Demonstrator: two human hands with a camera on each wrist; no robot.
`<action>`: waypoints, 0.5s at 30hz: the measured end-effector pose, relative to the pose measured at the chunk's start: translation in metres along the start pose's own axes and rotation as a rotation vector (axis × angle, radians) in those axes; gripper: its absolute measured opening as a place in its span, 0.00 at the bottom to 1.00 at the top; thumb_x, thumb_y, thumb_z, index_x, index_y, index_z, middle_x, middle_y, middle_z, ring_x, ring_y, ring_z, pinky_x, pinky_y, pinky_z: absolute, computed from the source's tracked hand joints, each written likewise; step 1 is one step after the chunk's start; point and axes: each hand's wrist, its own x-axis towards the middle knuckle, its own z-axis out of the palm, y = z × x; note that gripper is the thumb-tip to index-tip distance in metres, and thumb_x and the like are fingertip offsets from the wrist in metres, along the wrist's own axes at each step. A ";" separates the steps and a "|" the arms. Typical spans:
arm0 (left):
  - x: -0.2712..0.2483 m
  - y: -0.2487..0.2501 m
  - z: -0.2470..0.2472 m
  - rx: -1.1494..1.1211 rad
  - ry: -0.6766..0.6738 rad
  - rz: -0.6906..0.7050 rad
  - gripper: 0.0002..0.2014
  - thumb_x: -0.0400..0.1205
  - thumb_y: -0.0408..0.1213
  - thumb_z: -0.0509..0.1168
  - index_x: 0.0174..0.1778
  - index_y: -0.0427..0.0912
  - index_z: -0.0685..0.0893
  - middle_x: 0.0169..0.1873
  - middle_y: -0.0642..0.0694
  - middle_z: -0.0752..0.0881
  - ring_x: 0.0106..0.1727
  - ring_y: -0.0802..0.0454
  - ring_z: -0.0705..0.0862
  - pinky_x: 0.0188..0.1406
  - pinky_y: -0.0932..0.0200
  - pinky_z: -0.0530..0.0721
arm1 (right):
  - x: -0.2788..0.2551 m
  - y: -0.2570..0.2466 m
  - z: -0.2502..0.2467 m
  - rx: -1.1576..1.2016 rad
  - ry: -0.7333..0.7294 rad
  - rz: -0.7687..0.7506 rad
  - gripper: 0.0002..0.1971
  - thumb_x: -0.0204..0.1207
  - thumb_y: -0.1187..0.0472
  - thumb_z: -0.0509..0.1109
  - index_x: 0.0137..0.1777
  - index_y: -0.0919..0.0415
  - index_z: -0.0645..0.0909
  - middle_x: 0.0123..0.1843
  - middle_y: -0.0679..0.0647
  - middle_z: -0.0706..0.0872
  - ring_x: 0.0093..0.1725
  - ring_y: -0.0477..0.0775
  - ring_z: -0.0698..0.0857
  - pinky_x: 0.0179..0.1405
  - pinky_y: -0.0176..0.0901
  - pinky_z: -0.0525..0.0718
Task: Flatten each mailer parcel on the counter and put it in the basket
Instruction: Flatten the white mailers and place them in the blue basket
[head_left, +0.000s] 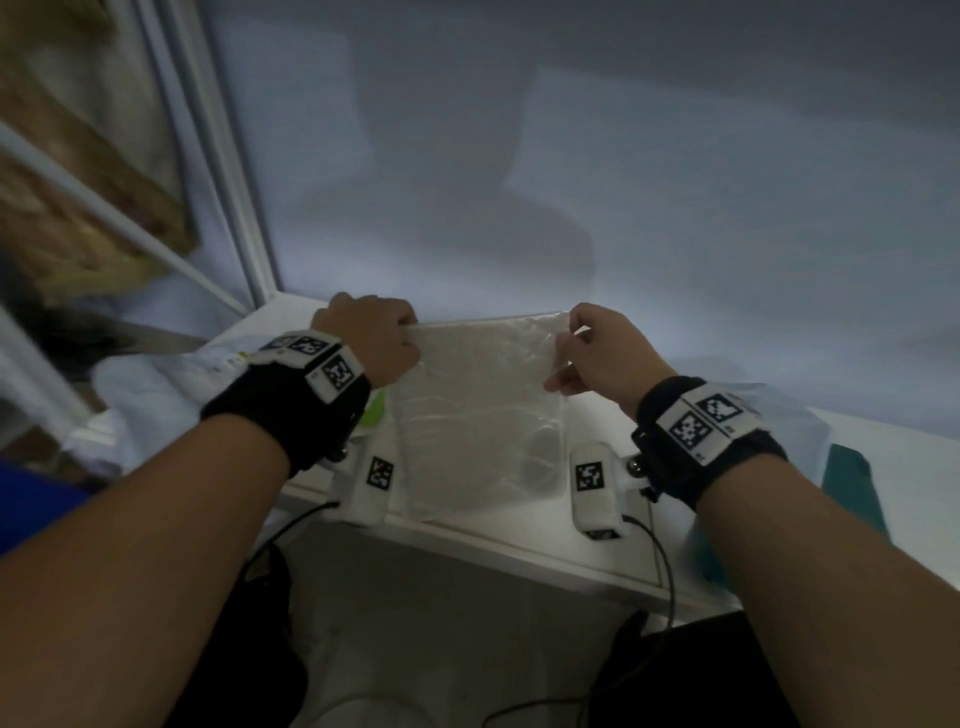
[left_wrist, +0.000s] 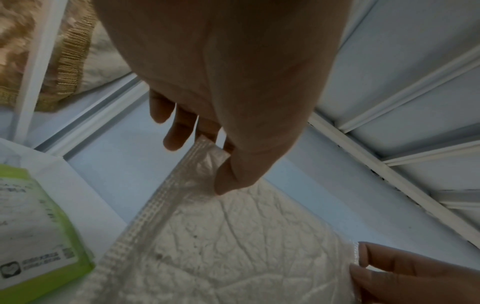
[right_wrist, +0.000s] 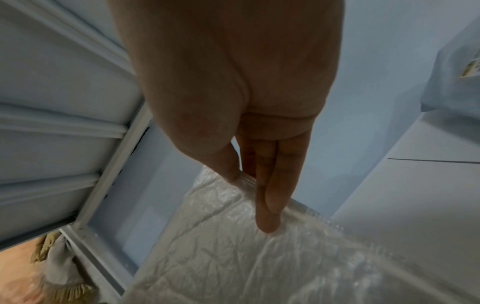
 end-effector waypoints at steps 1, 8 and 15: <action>0.001 0.000 0.000 0.069 0.013 0.007 0.12 0.79 0.51 0.58 0.56 0.56 0.79 0.50 0.47 0.80 0.55 0.38 0.77 0.55 0.48 0.78 | 0.000 -0.001 0.001 -0.003 0.003 -0.010 0.06 0.85 0.66 0.60 0.45 0.61 0.71 0.35 0.64 0.88 0.35 0.64 0.92 0.39 0.57 0.91; -0.016 0.008 -0.013 0.230 0.086 -0.026 0.15 0.80 0.52 0.55 0.61 0.62 0.79 0.57 0.50 0.79 0.60 0.39 0.72 0.54 0.45 0.68 | -0.004 -0.012 0.013 -0.159 0.119 -0.203 0.09 0.85 0.60 0.60 0.41 0.54 0.73 0.36 0.57 0.89 0.28 0.45 0.88 0.33 0.42 0.88; -0.032 0.006 -0.041 -0.066 0.035 0.096 0.09 0.81 0.48 0.63 0.56 0.57 0.78 0.52 0.52 0.82 0.54 0.47 0.80 0.54 0.53 0.75 | -0.008 -0.035 0.031 -0.057 0.124 -0.259 0.04 0.81 0.58 0.65 0.45 0.56 0.78 0.33 0.52 0.90 0.35 0.51 0.89 0.47 0.58 0.89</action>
